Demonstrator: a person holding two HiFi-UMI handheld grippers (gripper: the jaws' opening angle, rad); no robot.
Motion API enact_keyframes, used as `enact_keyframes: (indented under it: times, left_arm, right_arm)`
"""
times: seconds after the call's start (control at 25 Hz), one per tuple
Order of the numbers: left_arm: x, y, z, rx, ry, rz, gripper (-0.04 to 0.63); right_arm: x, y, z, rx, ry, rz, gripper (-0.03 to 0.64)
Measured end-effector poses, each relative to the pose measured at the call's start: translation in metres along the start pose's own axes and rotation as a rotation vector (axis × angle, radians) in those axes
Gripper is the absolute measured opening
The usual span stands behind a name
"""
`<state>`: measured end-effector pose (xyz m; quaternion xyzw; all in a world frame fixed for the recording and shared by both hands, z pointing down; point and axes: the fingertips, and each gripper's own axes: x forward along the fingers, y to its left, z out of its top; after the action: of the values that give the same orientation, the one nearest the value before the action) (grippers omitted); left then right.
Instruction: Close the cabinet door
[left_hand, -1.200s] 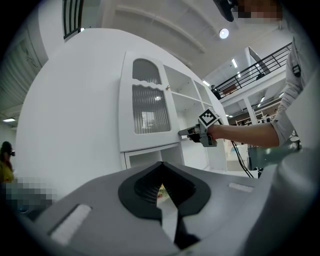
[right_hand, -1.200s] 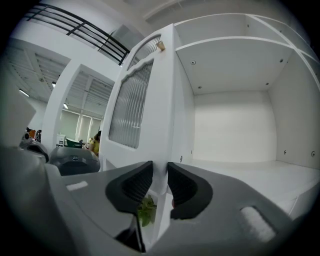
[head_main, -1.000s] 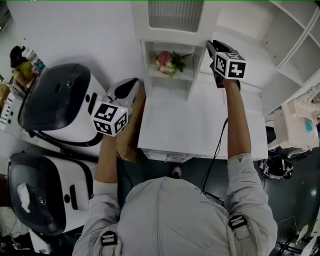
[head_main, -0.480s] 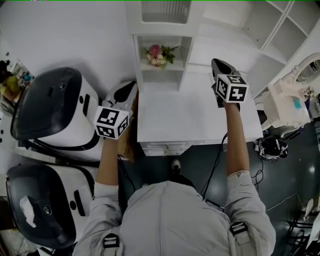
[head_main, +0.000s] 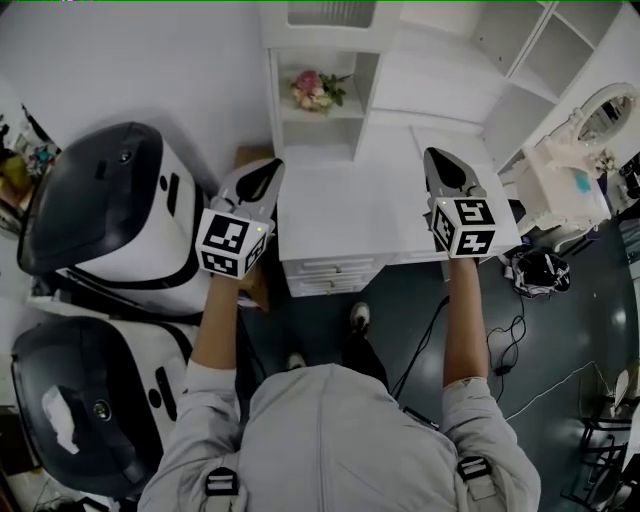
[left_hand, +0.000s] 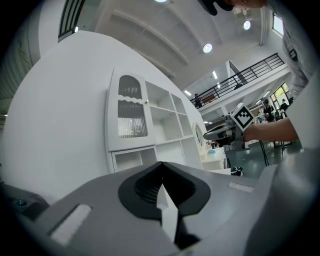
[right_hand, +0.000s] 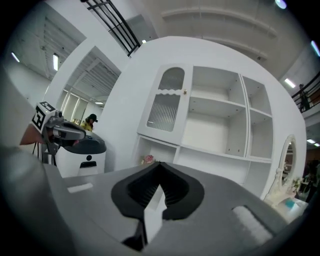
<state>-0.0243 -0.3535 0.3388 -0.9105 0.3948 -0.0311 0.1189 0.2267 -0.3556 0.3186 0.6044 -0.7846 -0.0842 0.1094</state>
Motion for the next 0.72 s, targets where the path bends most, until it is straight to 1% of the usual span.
enact_keyframes:
  times: [0.16,0.4,0.72]
  left_arm:
    - [-0.024,-0.005,0.005,0.023,-0.012,-0.017,0.018]
    - [-0.048,-0.006,0.019,0.029,-0.042,-0.025,0.018]
    - [-0.055,-0.005,0.027,0.036,-0.058,-0.030,0.018]
  right_arm:
    - [-0.027,0.030,0.004,-0.026,-0.024,-0.018,0.002]
    - [-0.048,0.068,0.012,-0.011,-0.020,0.013,0.002]
    - [-0.057,0.085,0.019,-0.007,-0.021,0.026,0.000]
